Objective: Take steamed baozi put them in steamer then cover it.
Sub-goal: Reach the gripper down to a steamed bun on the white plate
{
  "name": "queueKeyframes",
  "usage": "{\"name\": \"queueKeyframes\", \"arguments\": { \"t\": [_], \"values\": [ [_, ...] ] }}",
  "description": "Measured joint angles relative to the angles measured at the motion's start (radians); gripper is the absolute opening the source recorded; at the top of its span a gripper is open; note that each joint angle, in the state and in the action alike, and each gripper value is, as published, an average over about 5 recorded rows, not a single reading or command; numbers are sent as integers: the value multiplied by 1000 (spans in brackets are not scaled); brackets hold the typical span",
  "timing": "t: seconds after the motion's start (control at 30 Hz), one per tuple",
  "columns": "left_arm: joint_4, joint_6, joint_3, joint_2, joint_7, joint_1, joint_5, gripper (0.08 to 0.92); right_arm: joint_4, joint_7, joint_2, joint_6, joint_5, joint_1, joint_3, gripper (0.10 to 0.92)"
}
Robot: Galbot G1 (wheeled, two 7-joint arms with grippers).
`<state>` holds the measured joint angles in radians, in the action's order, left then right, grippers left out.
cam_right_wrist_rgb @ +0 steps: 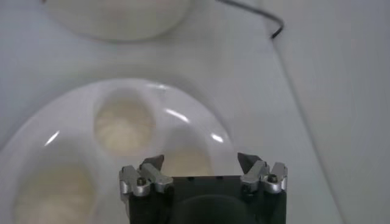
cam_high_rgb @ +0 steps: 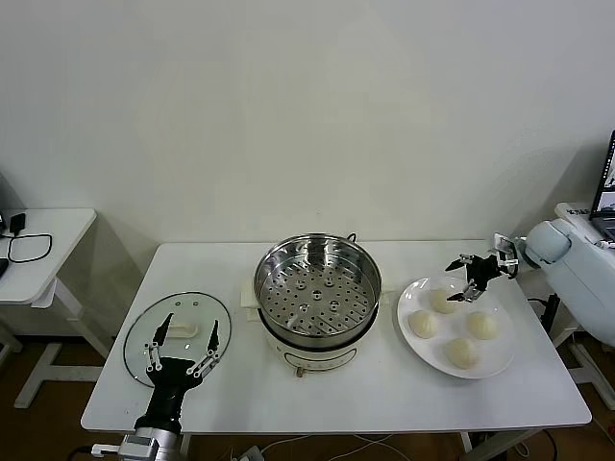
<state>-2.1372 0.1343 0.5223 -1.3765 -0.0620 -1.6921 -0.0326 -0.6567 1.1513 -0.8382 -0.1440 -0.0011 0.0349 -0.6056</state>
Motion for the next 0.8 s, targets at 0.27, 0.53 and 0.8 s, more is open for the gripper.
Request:
{"name": "queueKeyframes", "arguments": {
  "t": [0.27, 0.53, 0.8],
  "values": [
    [8, -2, -3, 0, -3, 2, 1, 823, 83, 12, -74, -30, -98, 10, -19, 823],
    [17, 2, -4, 0, -9, 0, 1, 823, 150, -6, -139, -54, -172, 9, -26, 823],
    [16, 4, -5, -1, -15, -3, 1, 823, 184, -29, -176, -65, -213, 9, -33, 773]
  ]
}}
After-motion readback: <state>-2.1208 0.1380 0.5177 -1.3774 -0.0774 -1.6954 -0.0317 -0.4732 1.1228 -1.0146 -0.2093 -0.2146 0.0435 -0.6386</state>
